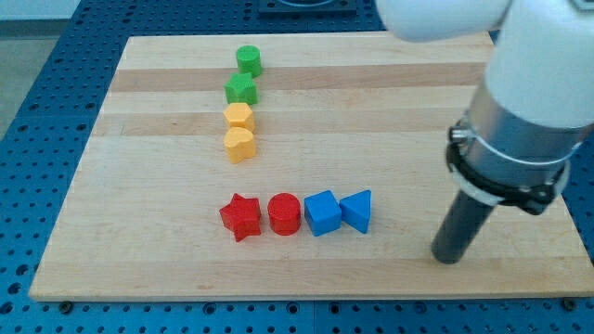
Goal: Separate yellow blocks from the green blocks
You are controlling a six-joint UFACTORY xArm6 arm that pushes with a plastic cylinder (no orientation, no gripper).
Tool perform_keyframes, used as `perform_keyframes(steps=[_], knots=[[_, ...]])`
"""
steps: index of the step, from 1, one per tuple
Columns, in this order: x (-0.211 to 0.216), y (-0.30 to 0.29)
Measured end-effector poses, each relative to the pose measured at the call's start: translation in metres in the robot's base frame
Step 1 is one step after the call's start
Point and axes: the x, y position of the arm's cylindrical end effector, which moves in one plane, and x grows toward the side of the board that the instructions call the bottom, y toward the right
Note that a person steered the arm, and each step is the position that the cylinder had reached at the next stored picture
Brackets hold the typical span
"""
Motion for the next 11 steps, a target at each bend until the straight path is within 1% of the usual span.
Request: perform_keyframes(steps=[4, 6, 7, 8, 9, 10, 11], knots=[[0.019, -0.199], [0.021, -0.243], [0.004, -0.290], [-0.089, -0.316], [-0.161, -0.308], [-0.161, -0.307], [-0.161, -0.281]])
